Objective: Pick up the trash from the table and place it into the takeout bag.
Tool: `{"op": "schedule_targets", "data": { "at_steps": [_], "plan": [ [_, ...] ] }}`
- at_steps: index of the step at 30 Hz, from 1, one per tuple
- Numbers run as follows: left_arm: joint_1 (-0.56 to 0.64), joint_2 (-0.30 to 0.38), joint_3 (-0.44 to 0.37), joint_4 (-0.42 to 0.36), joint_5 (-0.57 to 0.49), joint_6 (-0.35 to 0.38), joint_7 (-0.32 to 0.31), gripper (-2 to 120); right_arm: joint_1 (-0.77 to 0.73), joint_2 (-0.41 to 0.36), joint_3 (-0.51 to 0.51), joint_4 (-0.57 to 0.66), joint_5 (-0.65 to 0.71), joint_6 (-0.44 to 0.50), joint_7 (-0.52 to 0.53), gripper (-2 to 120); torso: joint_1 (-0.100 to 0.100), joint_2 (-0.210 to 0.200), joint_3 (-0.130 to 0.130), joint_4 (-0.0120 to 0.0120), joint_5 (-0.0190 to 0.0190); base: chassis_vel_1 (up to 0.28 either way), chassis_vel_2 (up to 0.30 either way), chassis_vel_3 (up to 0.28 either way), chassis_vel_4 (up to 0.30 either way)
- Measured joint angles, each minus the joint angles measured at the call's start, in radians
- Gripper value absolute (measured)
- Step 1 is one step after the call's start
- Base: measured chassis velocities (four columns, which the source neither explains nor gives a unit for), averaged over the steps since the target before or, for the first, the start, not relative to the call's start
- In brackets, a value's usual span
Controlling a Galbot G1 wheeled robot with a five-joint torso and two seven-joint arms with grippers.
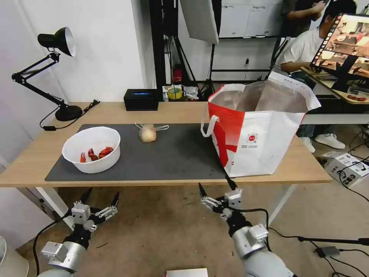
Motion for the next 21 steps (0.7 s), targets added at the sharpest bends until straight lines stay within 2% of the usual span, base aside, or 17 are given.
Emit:
{"op": "schedule_targets", "data": {
  "at_steps": [11,15,20,21],
  "plan": [
    [0.007,-0.004,0.005,-0.006,0.013,-0.002,0.001,100,0.218,-0.017,-0.186,0.006,0.024,-0.105,0.017,100,0.0,0.0,0.0,0.0001,0.0001,0.0,0.0,0.0,0.0],
    [0.011,-0.005,-0.001,-0.014,0.013,-0.002,0.001,100,0.344,-0.025,-0.246,-0.007,0.095,-0.14,0.027,100,0.0,0.0,0.0,-0.0001,0.0,0.0,0.0,0.0,0.0],
    [0.019,-0.006,-0.019,-0.017,0.013,-0.002,0.0,100,0.6,-0.03,-0.338,-0.077,0.249,-0.17,0.026,100,0.0,0.0,0.0,0.0002,0.0001,0.0,0.0,0.0,0.0],
    [0.019,-0.006,-0.019,-0.017,0.013,-0.002,0.0,100,0.6,-0.03,-0.338,-0.077,0.249,-0.17,0.026,100,0.0,0.0,0.0,0.0002,0.0001,0.0,0.0,0.0,0.0]
  ]
}}
